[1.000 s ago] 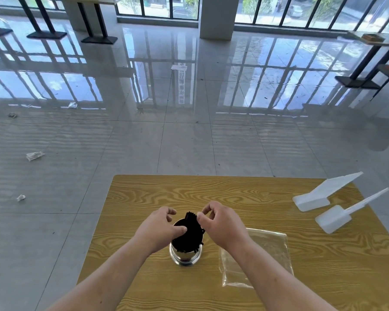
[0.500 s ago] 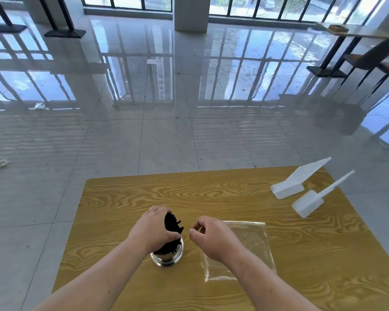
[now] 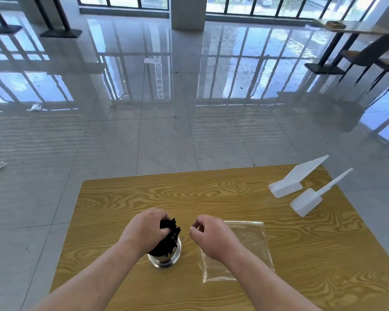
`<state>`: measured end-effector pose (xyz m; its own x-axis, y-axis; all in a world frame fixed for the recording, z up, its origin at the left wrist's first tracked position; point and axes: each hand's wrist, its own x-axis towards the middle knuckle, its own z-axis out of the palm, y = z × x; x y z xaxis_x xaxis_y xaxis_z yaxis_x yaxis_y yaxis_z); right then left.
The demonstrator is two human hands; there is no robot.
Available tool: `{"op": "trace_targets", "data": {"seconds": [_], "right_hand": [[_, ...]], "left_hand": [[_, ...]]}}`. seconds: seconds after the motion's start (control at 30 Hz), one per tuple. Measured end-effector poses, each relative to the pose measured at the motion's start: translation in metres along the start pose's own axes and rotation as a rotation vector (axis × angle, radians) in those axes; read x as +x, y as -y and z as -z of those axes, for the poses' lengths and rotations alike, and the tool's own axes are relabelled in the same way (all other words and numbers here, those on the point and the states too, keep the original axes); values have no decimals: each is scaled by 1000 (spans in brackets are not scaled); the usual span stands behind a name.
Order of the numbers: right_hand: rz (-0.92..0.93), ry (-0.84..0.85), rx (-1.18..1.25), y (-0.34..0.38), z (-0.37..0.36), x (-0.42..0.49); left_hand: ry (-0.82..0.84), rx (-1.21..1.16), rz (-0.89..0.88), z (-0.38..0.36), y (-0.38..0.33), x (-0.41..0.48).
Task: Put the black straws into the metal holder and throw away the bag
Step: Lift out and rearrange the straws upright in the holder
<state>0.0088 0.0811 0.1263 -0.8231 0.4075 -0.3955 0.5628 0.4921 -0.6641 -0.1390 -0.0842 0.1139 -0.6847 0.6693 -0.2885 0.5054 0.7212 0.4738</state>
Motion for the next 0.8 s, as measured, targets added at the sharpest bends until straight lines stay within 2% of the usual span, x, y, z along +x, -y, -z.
{"op": "trace_targets", "data": {"seconds": [0.8], "right_hand": [[71, 55, 21, 41, -22, 13]], "left_hand": [[-167, 15, -122, 67, -3, -31]]}}
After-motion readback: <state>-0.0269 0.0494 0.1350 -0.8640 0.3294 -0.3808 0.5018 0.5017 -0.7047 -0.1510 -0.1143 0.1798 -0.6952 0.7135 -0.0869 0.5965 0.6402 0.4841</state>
